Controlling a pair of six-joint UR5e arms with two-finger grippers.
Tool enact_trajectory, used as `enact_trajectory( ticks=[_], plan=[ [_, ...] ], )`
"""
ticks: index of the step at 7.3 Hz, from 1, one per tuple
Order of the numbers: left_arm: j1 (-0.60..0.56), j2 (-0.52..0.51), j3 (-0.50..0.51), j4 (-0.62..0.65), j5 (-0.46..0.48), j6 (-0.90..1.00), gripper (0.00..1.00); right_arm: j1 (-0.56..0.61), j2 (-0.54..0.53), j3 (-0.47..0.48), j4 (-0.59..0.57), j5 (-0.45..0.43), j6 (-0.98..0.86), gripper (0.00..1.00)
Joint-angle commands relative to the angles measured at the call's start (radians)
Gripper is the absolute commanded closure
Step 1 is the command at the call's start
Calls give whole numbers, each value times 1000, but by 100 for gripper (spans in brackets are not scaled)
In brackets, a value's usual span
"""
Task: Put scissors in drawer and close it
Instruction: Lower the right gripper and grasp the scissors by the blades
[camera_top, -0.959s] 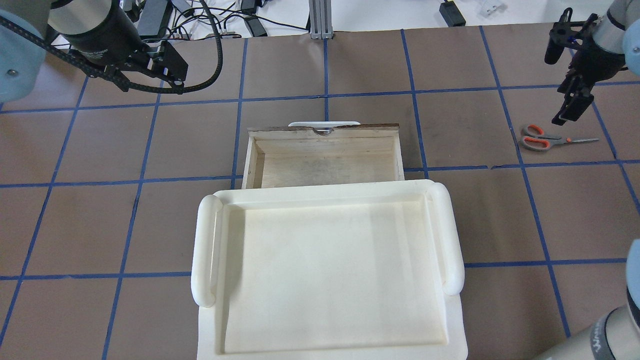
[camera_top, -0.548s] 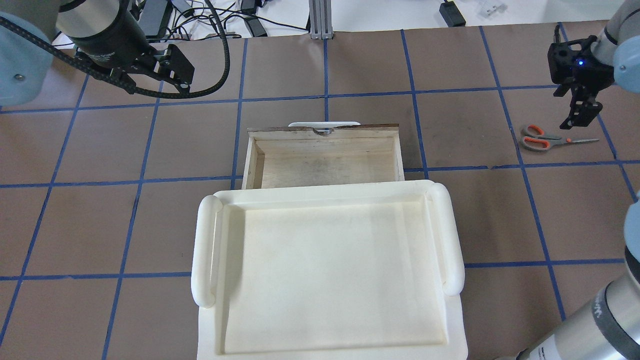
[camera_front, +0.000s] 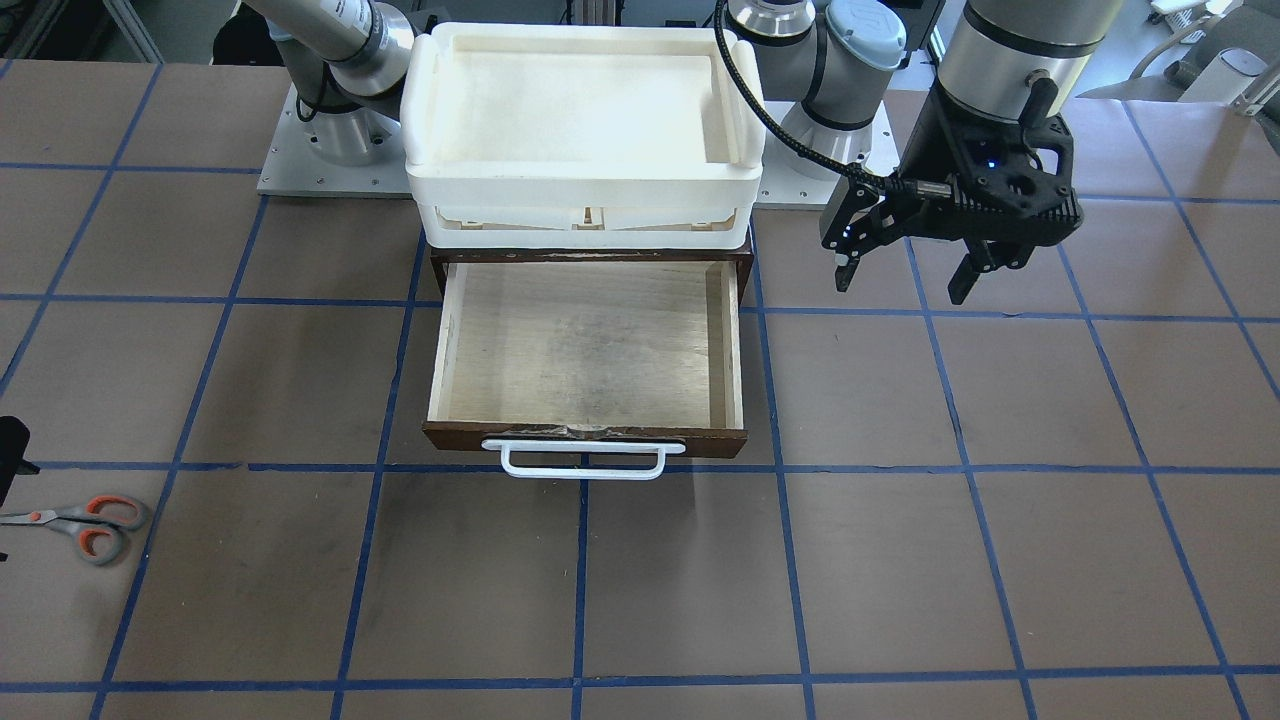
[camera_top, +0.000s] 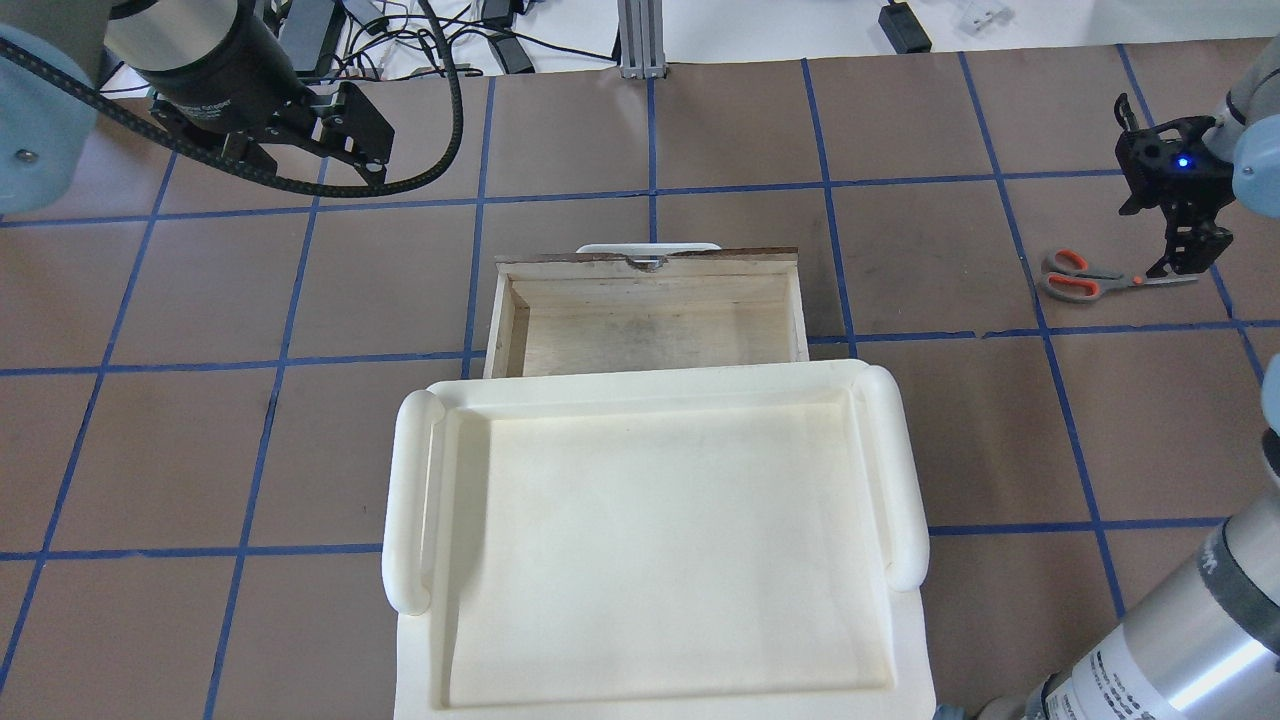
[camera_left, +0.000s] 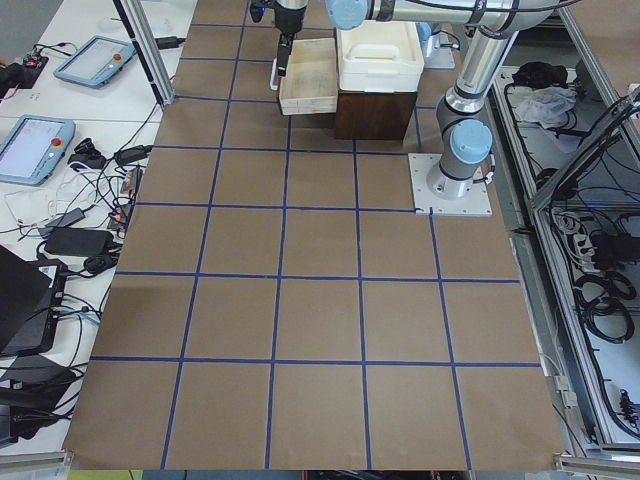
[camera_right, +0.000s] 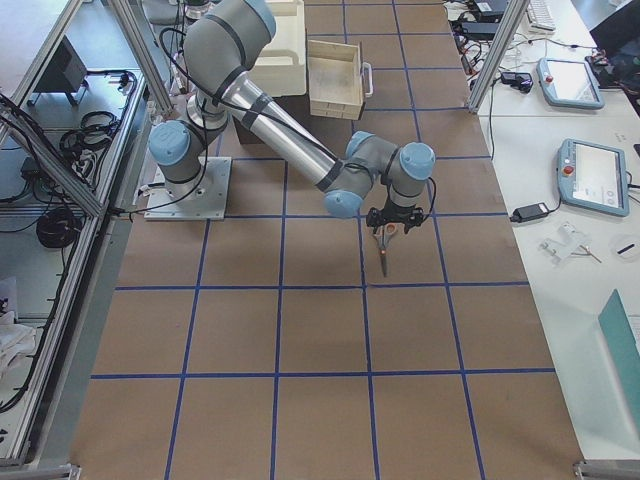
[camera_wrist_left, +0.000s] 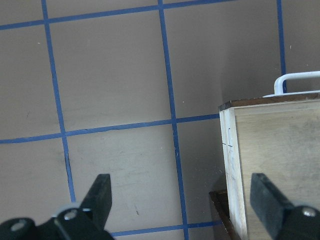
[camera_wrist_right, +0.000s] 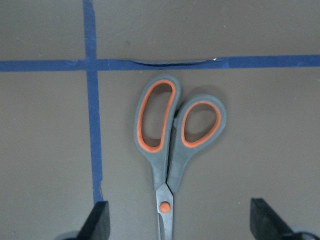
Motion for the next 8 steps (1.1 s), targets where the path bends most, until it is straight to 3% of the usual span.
enact_trajectory(
  ticks=[1, 3, 4, 8],
  plan=[
    [-3, -2, 0, 1, -2, 0, 0, -2, 53, 1, -98, 3, -11, 0],
    [-5, 3, -5, -1, 1, 0, 0, -2, 76, 1, -90, 10, -14, 1],
    [-5, 3, -5, -1, 1, -2, 0, -2, 83, 1, -84, 10, -14, 10],
    [-8, 3, -5, -1, 0, 0, 0, -2, 78, 9, -29, -3, -8, 8]
  ],
)
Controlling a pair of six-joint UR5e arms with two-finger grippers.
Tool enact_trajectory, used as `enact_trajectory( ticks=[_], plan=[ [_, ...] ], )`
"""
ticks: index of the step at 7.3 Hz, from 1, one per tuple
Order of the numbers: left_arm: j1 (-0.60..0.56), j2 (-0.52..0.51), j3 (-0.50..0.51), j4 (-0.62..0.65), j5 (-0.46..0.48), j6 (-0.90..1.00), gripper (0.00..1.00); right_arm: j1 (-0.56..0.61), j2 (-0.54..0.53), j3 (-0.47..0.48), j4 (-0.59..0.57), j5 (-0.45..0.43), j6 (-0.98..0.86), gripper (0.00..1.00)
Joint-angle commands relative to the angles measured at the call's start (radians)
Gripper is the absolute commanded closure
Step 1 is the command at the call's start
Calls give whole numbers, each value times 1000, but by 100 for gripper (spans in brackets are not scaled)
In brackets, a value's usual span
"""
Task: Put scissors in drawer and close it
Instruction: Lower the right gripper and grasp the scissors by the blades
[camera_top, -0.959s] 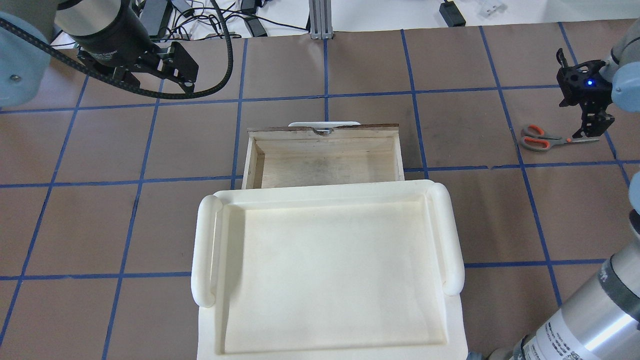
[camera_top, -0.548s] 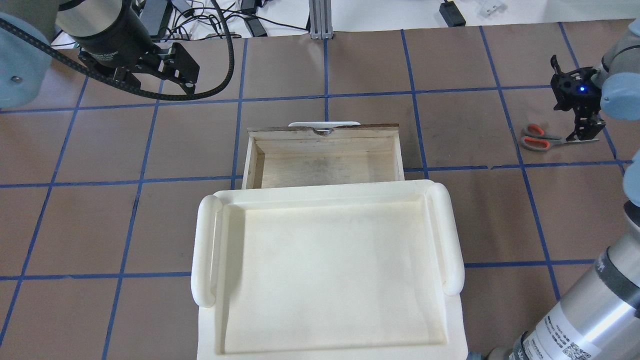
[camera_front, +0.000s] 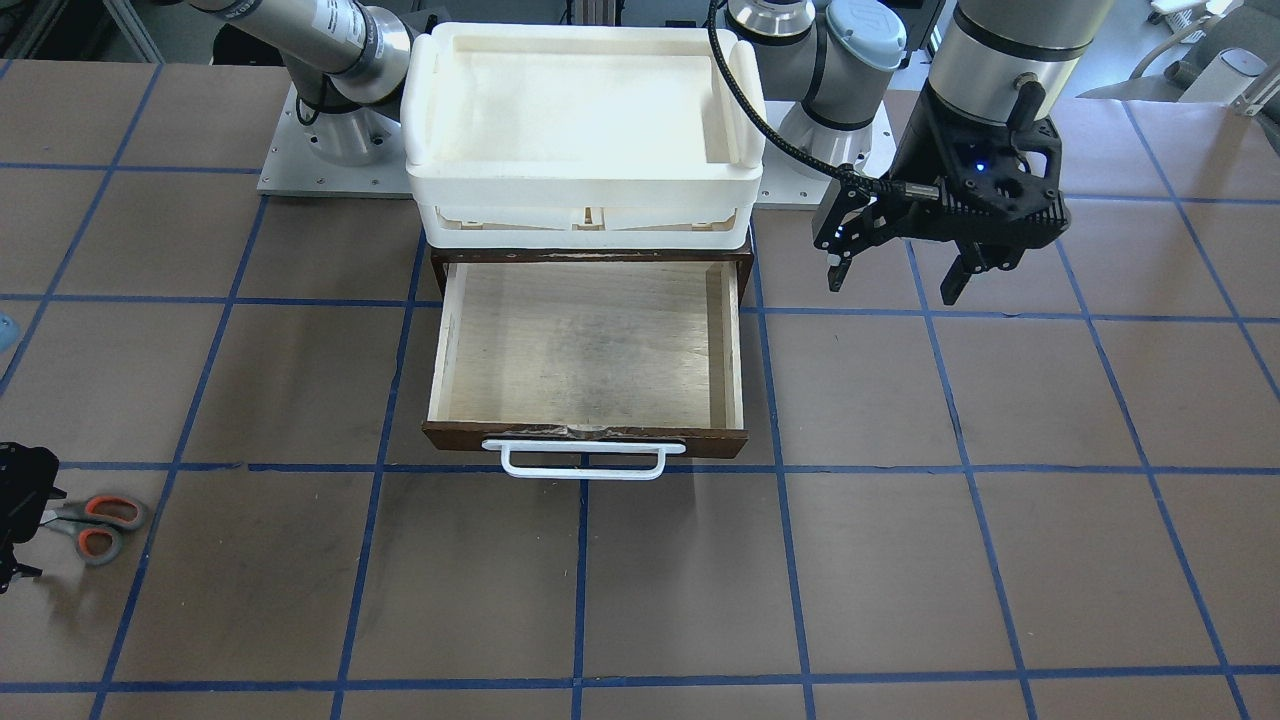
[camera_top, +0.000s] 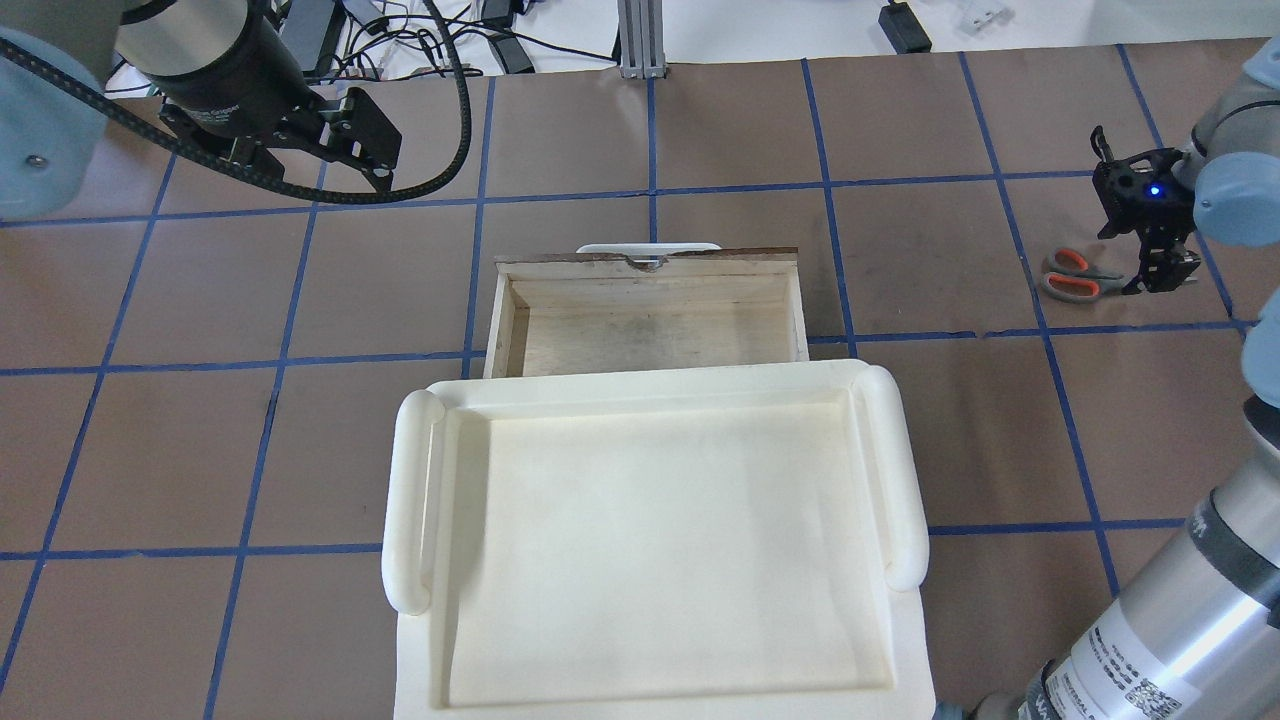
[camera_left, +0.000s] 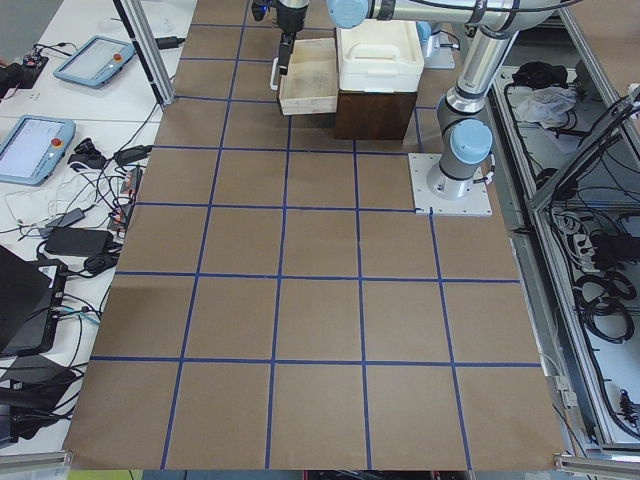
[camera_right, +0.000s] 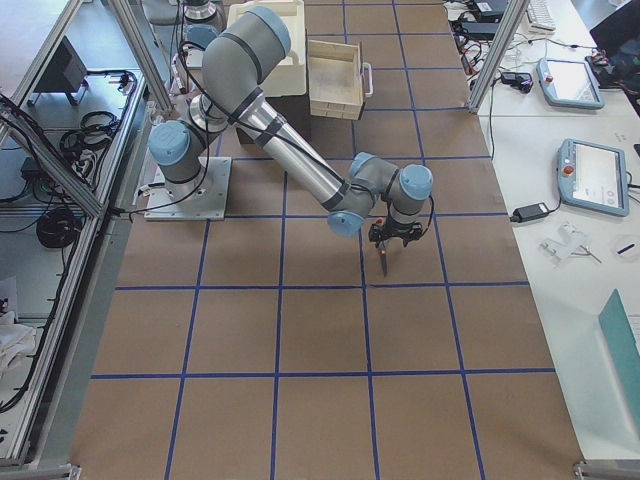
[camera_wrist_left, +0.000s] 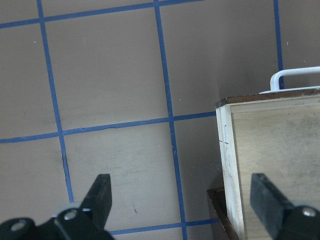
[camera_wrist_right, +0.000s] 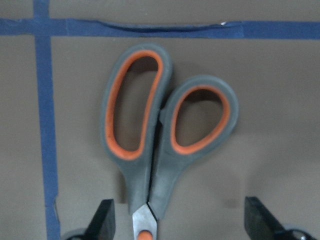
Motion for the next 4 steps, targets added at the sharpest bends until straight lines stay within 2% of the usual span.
enact_trajectory(
  ticks=[1, 3, 4],
  plan=[
    [0, 1, -2, 0, -1, 1, 0, 0, -3, 4, 21, -3, 1, 8],
    [0, 0, -2, 0, -4, 1, 0, 0, -3, 4, 68, -3, -2, 8],
    [0, 3, -3, 0, -4, 1, 0, 0, -1, 4, 67, 0, -10, 22]
  ],
)
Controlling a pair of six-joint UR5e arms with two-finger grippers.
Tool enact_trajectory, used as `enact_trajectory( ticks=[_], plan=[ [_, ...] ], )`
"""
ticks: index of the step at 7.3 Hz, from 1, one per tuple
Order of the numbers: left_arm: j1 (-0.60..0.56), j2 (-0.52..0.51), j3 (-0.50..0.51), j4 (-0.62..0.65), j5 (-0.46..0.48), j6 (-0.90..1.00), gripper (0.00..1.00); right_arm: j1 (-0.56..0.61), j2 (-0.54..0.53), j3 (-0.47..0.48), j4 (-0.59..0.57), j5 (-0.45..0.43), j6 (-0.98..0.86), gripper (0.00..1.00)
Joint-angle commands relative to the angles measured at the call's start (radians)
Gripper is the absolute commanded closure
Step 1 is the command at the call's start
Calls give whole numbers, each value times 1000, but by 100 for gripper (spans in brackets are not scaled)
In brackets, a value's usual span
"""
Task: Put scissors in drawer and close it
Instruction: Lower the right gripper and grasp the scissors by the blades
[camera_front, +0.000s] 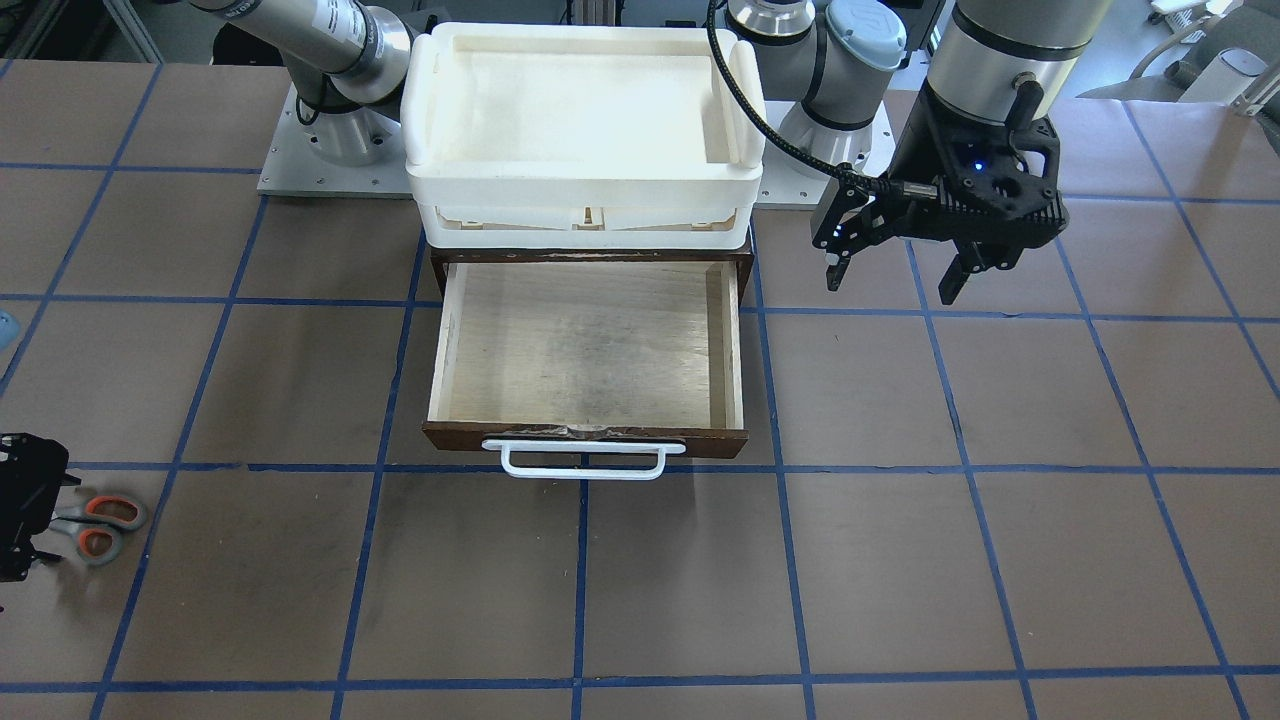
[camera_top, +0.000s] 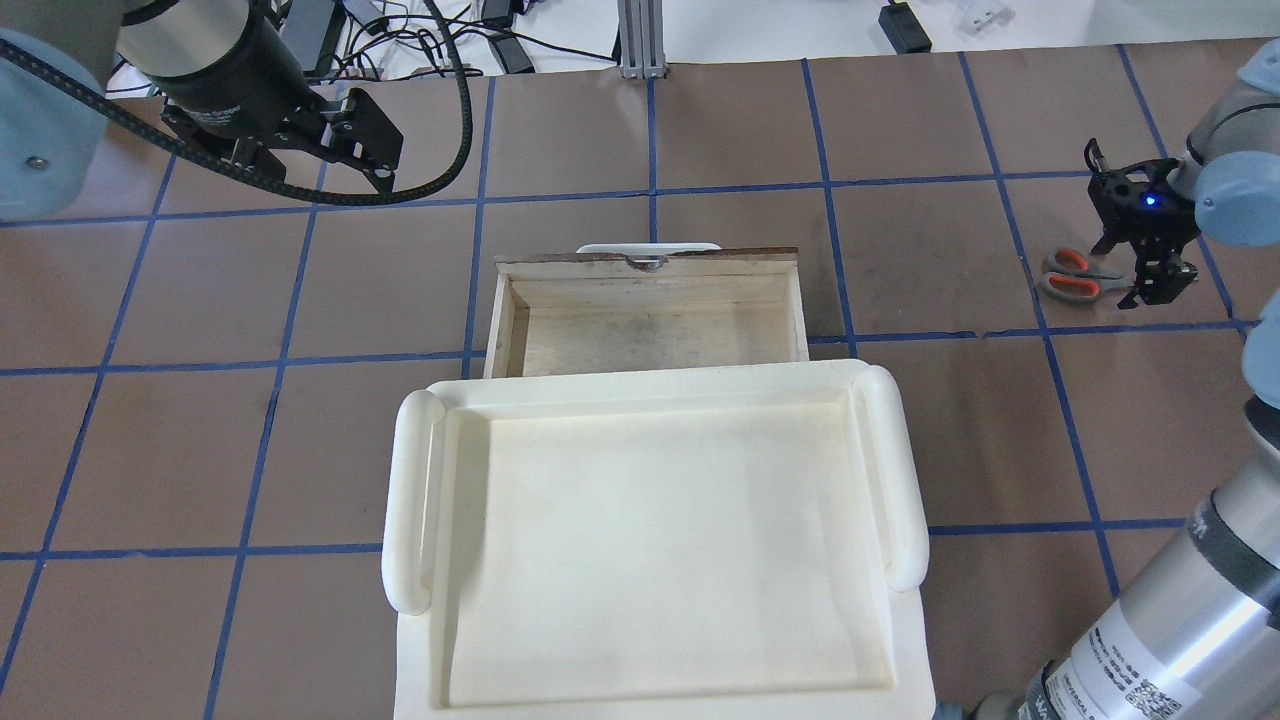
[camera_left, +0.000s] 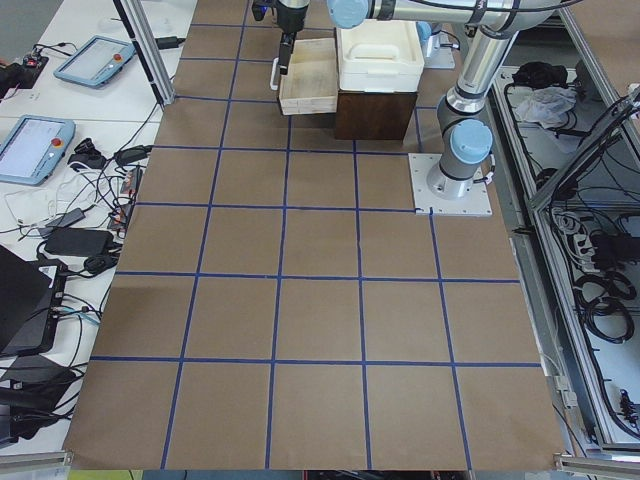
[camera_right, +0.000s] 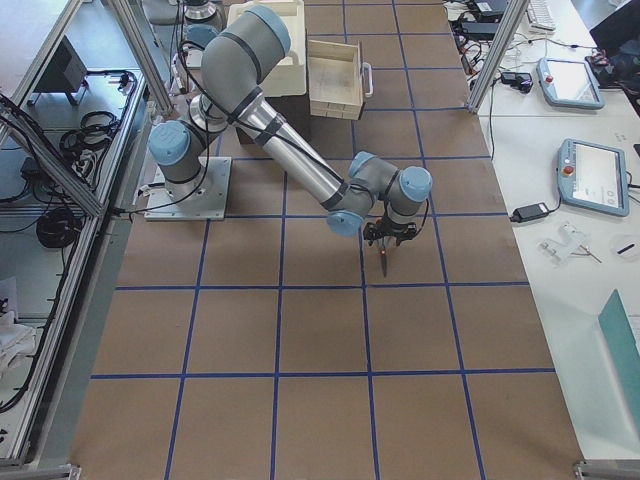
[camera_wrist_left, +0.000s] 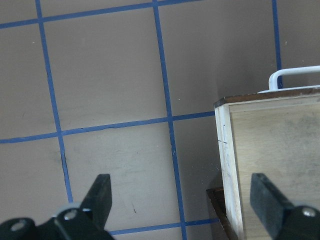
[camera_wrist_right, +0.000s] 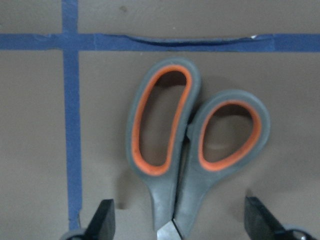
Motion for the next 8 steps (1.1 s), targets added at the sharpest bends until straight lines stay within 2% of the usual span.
enact_trajectory(
  ticks=[1, 2, 4, 5, 8],
  plan=[
    [0, 1, -1, 0, 0, 0, 0, 0, 3, 0, -10, 4, -112, 62],
    [0, 2, -1, 0, 0, 0, 0, 0, 4, 0, -35, 3, -158, 100],
    [-2, 4, -3, -2, 0, 0, 0, 0, 0, -1, -43, 0, -212, 100],
    [-2, -1, -3, 0, 0, 0, 0, 3, -6, -3, -60, -32, -216, 100],
    [-3, -2, -3, 0, -2, 0, 0, 50, -121, -3, -43, -33, -211, 100]
  ],
)
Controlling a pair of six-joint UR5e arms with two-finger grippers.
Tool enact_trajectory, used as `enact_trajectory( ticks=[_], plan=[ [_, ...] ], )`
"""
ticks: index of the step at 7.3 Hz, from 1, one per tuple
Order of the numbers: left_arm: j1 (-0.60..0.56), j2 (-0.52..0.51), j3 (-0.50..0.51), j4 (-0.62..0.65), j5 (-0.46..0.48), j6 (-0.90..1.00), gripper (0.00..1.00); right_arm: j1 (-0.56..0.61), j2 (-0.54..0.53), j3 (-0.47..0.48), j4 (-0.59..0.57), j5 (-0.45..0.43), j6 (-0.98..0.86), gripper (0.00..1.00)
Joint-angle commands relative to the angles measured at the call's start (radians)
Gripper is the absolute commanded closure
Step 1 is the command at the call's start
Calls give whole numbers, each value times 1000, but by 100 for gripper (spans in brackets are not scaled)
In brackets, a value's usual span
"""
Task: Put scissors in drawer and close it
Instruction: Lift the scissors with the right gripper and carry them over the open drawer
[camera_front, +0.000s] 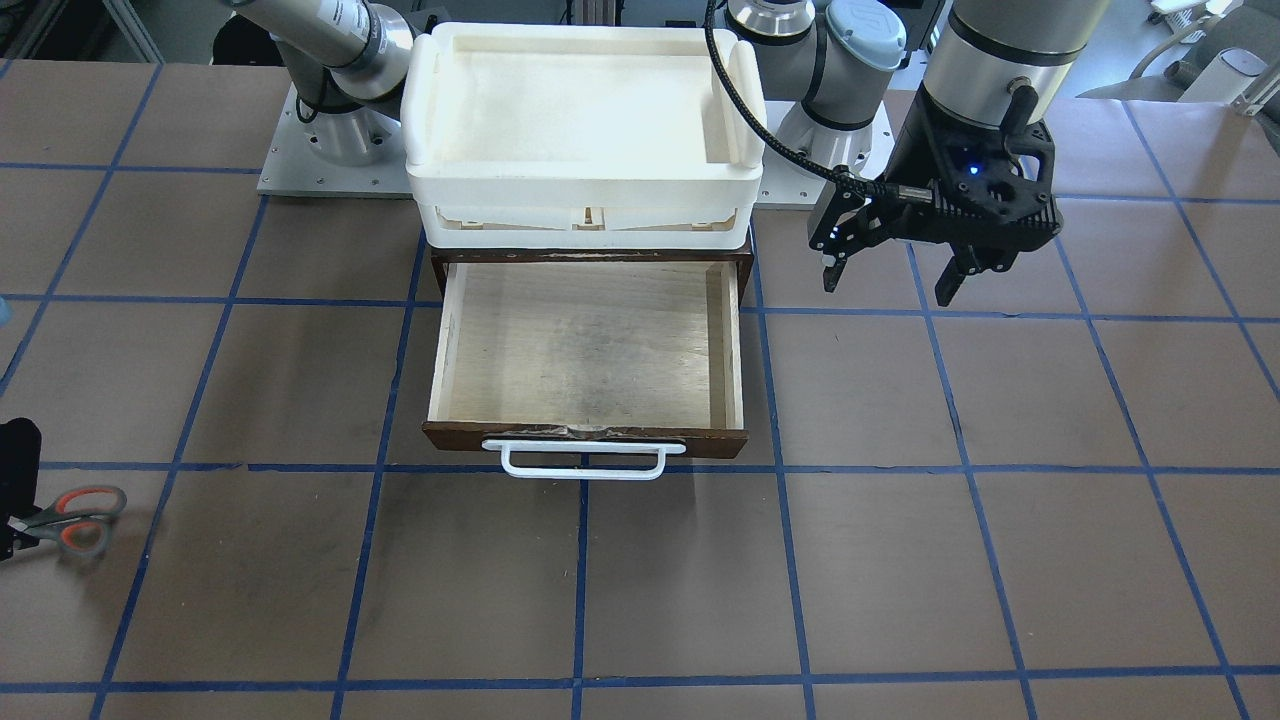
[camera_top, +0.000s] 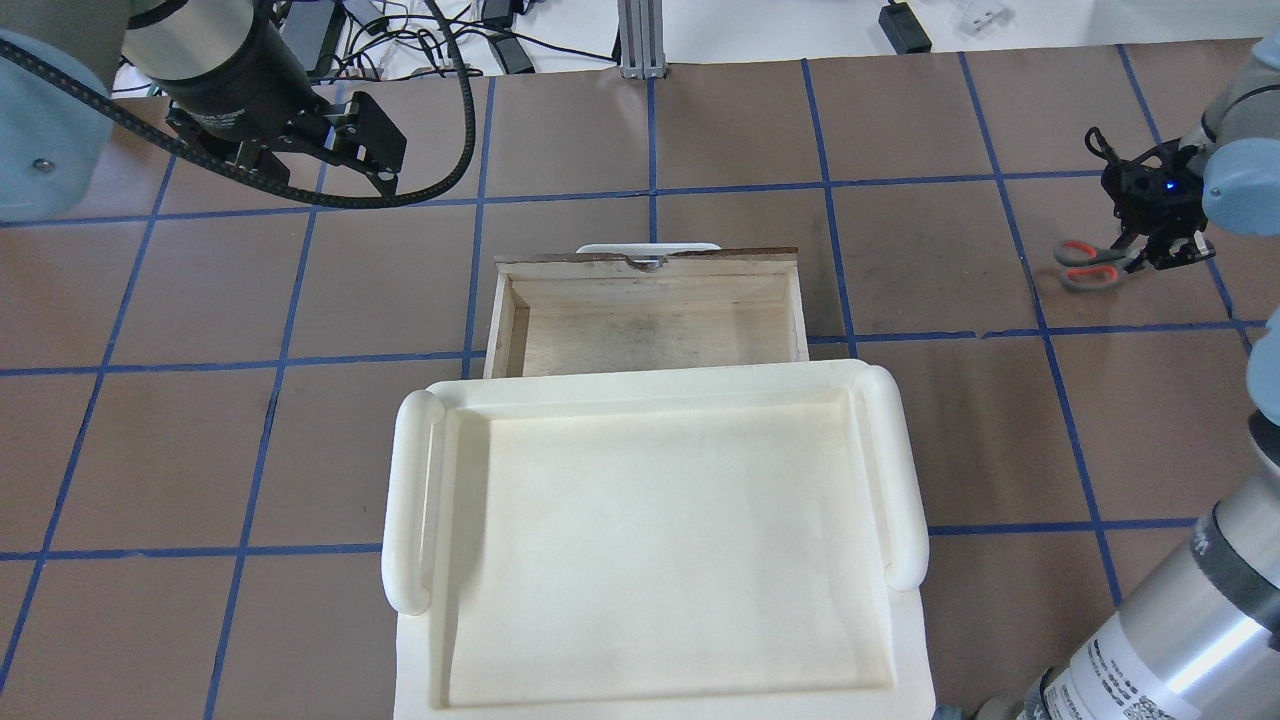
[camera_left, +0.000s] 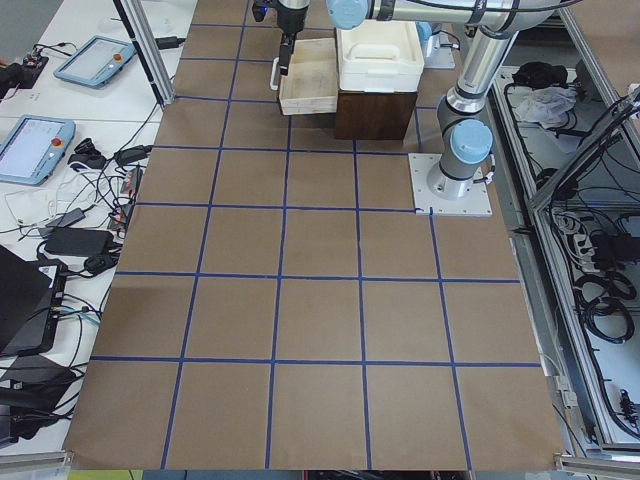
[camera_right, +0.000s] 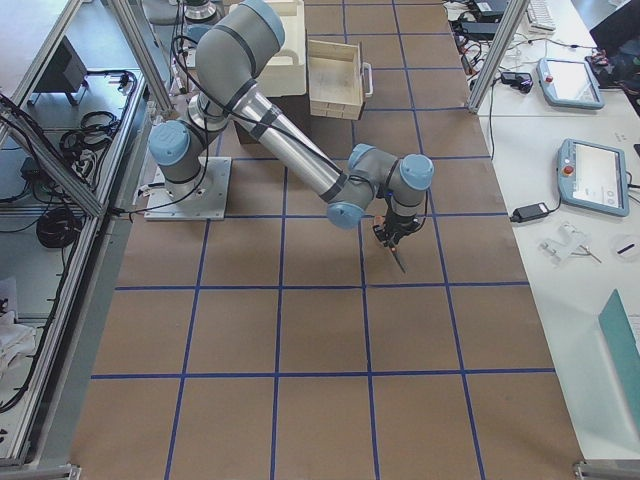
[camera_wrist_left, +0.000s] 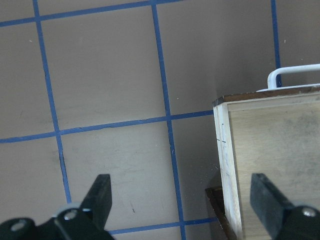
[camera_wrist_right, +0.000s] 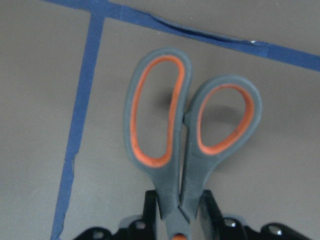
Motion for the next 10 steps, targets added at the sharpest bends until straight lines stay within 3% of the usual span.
enact_trajectory(
  ticks=[1, 2, 6, 10],
  plan=[
    [0, -1, 0, 0, 0, 0, 0, 65, -94, -2, 12, -6, 13, 100],
    [0, 1, 0, 0, 0, 0, 0, 111, -140, 0, 18, -3, 31, 100],
    [0, 1, 0, -1, 1, 0, 0, 410, -306, -9, 256, 6, 519, 100],
    [0, 1, -2, -1, 1, 0, 0, 706, -314, -9, 285, 14, 989, 100]
  ],
)
